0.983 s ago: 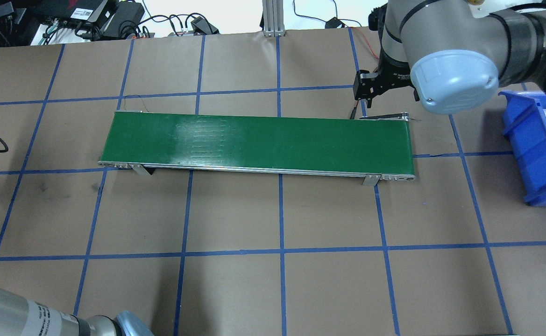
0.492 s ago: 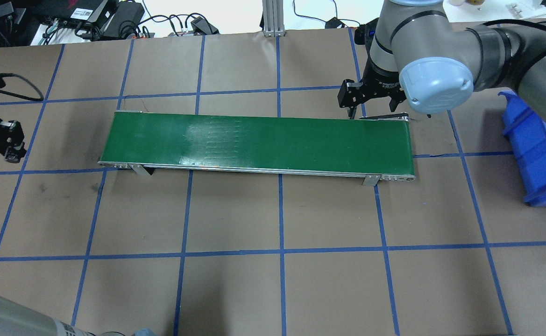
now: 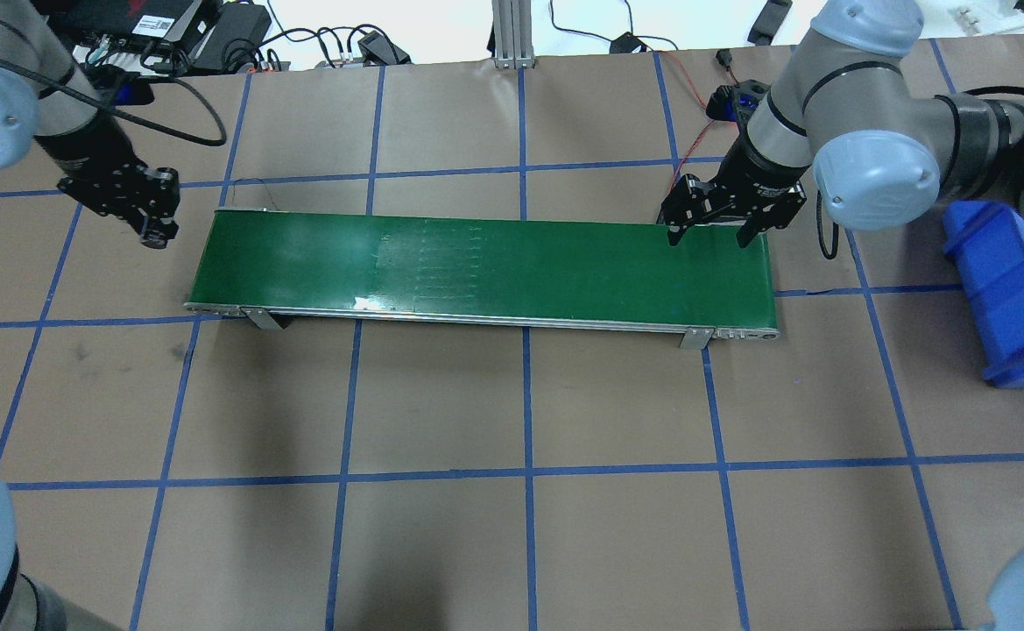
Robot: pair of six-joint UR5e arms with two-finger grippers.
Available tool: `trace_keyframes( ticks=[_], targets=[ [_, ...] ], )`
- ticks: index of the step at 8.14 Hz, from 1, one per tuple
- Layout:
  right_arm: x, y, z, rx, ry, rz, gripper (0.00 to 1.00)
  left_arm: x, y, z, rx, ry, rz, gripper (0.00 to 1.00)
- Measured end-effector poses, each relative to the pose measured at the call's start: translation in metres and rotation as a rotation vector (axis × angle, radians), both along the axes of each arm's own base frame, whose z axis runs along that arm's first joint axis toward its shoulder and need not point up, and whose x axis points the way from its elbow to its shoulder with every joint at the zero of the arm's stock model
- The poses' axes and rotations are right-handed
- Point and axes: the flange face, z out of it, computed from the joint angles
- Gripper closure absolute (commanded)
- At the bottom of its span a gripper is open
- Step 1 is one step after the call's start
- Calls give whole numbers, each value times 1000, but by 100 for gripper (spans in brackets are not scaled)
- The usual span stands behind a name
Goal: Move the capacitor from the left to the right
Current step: 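Carry the capacitor over the belt with left gripper while right gripper waits, then lower the capacitor onto the green belt and open the left gripper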
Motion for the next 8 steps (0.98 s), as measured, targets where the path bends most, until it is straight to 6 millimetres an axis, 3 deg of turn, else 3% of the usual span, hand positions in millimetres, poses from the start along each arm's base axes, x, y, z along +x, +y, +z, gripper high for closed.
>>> trace_keyframes(
  ticks=[1,2,5,8],
  targets=[
    [-7,-2,-15,17,-4,18,0,-37,-5,-1,-10,-4,-24,100],
    [-13,-4,-26,31,-3,31,0,-59,-11,-1,-54,-15,-44,100],
    [-17,-8,-40,51,-6,38,0,-71,-25,-21,-91,-14,-59,100],
    [-17,-9,-43,54,-14,38,0,-78,-26,-42,-67,49,-7,100]
  ],
)
